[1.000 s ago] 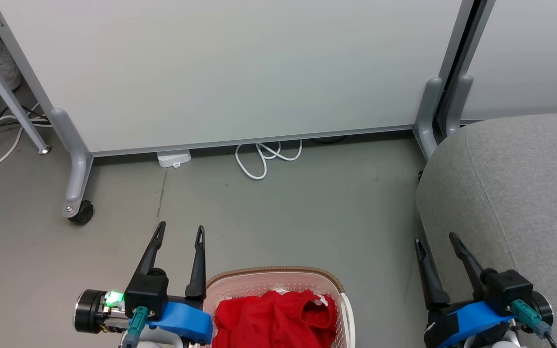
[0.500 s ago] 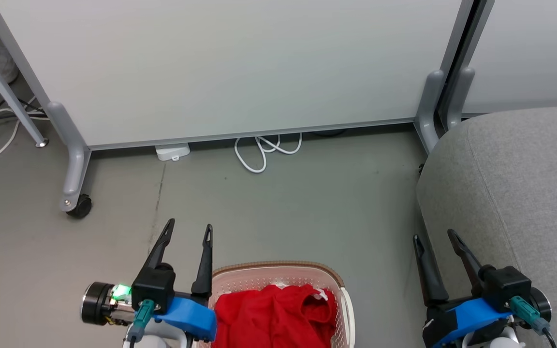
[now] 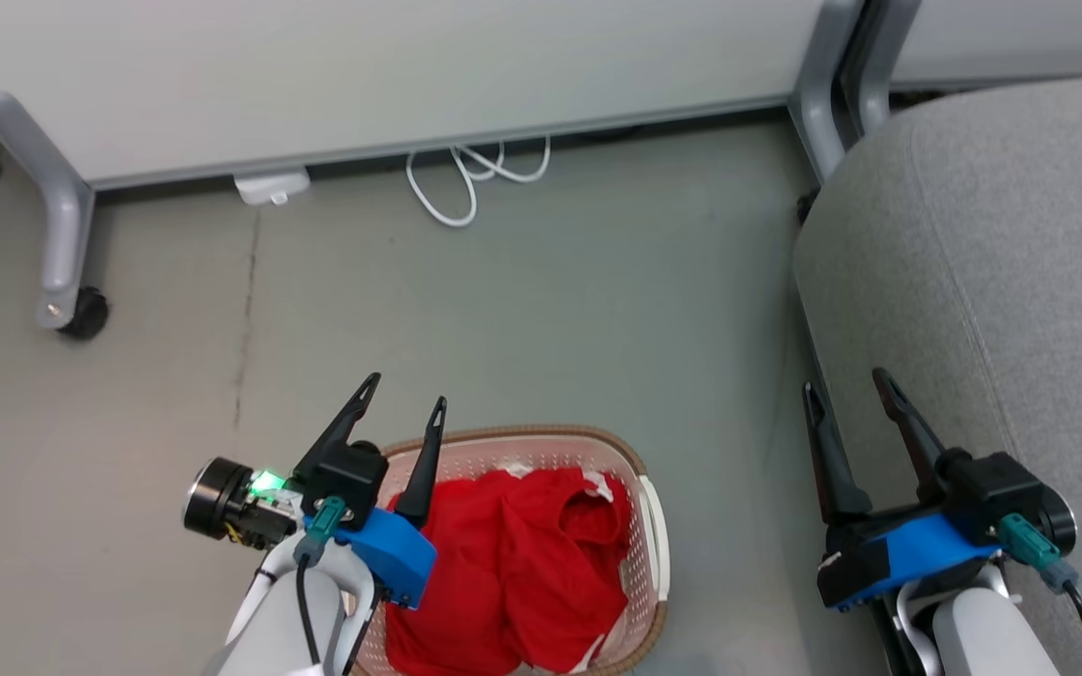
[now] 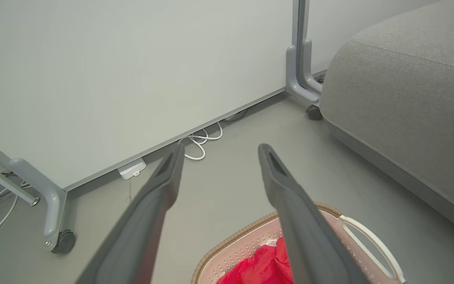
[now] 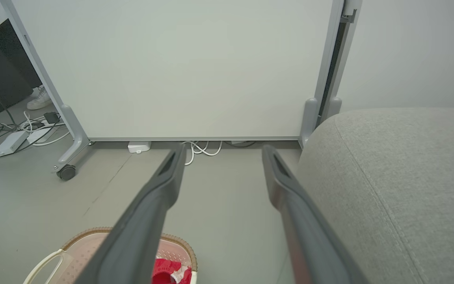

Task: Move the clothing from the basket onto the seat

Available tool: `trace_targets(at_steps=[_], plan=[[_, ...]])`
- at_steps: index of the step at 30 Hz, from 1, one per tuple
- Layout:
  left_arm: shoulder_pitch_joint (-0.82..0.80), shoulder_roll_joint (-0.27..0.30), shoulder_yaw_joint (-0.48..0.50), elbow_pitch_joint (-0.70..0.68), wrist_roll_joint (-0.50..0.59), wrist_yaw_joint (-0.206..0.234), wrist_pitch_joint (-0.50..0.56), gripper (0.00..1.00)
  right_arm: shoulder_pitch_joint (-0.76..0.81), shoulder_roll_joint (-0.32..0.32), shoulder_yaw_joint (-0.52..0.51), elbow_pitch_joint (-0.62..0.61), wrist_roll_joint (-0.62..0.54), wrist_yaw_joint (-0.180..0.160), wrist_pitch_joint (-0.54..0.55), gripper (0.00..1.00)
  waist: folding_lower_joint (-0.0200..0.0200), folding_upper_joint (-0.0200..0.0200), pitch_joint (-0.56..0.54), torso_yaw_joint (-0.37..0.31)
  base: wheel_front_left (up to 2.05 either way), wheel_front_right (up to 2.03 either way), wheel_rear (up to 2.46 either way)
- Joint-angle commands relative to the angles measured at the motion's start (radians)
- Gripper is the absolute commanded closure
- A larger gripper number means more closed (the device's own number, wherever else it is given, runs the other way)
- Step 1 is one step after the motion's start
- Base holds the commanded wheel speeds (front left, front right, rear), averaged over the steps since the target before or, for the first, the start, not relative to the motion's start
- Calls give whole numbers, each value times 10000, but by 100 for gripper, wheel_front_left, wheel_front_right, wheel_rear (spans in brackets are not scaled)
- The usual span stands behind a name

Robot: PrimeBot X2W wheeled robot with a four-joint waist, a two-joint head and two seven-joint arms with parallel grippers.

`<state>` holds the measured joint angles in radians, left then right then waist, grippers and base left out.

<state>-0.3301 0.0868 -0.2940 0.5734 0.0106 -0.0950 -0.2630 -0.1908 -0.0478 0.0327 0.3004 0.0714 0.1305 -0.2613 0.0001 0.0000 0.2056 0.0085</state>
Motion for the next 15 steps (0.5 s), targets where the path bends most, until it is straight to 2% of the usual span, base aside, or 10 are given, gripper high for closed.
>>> trace_targets(at_steps=[1, 15], plan=[[-405, 108, -186, 364, 138, -62, -28, 0, -281, -44, 40, -87, 15, 4, -59, 0, -1, 0, 681, -310, 0, 0, 0], [-2396, 244, -1569, 3234, 531, -294, -28, 0, -1351, -43, 170, -327, -11, 4, -59, 0, -1, 0, 2665, -815, 0, 0, 0]])
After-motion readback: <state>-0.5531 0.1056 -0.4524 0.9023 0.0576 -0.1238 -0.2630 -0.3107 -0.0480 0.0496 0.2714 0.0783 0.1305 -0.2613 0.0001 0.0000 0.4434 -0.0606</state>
